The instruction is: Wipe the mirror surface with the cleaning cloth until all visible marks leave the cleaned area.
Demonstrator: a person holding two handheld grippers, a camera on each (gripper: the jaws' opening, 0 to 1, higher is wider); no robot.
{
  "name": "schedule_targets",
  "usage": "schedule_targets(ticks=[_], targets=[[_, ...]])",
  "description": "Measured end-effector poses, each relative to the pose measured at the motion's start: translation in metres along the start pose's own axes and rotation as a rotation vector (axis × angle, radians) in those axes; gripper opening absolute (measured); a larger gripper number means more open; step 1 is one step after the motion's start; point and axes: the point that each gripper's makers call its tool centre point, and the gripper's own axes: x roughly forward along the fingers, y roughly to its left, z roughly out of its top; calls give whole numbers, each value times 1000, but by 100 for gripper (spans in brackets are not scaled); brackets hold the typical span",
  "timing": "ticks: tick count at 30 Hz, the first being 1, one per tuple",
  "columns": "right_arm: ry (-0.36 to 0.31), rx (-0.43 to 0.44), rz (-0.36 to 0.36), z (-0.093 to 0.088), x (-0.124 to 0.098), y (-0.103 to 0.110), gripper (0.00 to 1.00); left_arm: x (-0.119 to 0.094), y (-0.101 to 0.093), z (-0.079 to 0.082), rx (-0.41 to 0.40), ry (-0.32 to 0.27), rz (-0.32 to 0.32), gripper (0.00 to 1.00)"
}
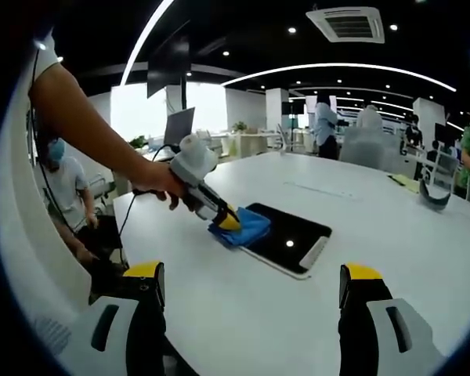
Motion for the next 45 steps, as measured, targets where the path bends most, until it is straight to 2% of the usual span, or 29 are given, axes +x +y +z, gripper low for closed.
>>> schedule_targets(ticks=[18,31,45], targets=[[4,6,3,-3,0,1,92,3,-5,2,-39,2,21,20],[-1,10,-1,-1,0,-2,92,5,-7,4,-101,34,68,21],[-2,12,-1,-1,0,-4,92,7,-13,6,-134,40,75,24]])
